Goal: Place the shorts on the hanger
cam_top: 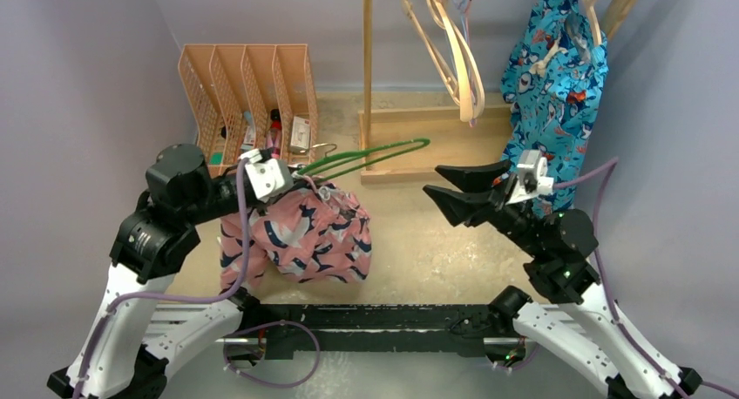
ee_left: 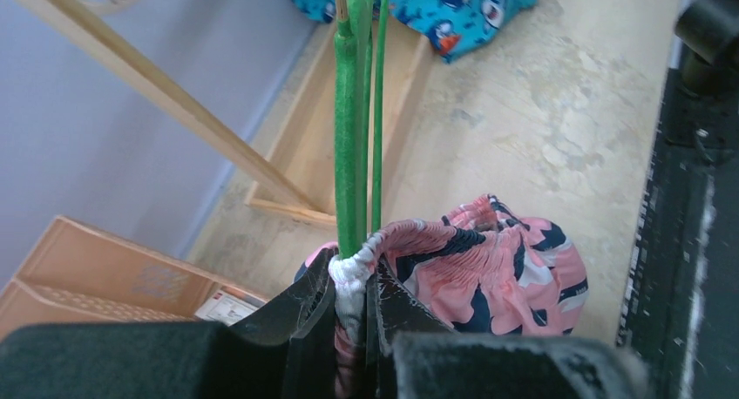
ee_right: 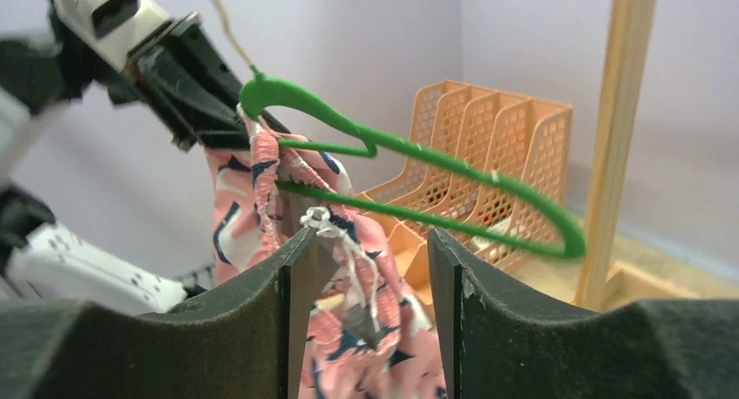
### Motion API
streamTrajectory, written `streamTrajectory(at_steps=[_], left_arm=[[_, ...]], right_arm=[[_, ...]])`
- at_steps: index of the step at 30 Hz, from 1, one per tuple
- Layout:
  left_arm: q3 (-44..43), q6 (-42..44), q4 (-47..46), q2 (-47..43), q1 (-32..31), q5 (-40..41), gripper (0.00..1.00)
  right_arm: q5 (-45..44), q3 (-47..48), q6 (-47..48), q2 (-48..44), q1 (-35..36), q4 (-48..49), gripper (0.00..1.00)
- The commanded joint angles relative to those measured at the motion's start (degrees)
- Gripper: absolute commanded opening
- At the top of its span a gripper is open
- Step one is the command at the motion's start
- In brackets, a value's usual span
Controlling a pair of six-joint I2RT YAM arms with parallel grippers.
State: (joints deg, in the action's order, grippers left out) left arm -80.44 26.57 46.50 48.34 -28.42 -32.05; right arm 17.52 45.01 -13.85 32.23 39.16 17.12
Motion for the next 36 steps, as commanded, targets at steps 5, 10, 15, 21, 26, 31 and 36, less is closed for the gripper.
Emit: streamTrajectory(at_steps=[5, 10, 15, 21, 26, 31, 36], left_arm=[[8.6, -8.9, -27.0, -7.2, -0.1, 5.2, 0.0], [10.6, -9.4, -29.1, -8.0, -0.1, 2.7, 0.0], [13.6, -10.0, -32.2, -9.4, -0.1, 0.3, 0.0], [14.5, -10.4, -34.0, -9.4, -0.1, -0.8, 0.0], [14.9, -10.5, -34.1, -9.1, -0.1, -1.7, 0.0], [15.5, -10.4, -34.1, -9.0, 0.0, -1.9, 0.0], [15.7, -10.2, -34.1, -9.1, -0.1, -1.8, 0.0]], right_arm=[[-21.4, 1.4, -31.1, -0.6, 0.2, -16.6, 0.5], [-21.3, 4.3, -44.9, 6.1, 0.2, -25.6, 0.56], [-17.6, 6.8, -55.3, 12.4, 0.2, -29.9, 0.58], [-12.8, 6.7, -59.6, 18.1, 0.4, -29.0, 0.61], [-8.7, 3.6, -61.9, 20.7, 2.1, -20.9, 0.61], [-7.9, 3.6, -60.6, 23.8, 3.5, -16.8, 0.61], [-8.6, 3.6, -60.7, 25.5, 4.7, -18.4, 0.59]])
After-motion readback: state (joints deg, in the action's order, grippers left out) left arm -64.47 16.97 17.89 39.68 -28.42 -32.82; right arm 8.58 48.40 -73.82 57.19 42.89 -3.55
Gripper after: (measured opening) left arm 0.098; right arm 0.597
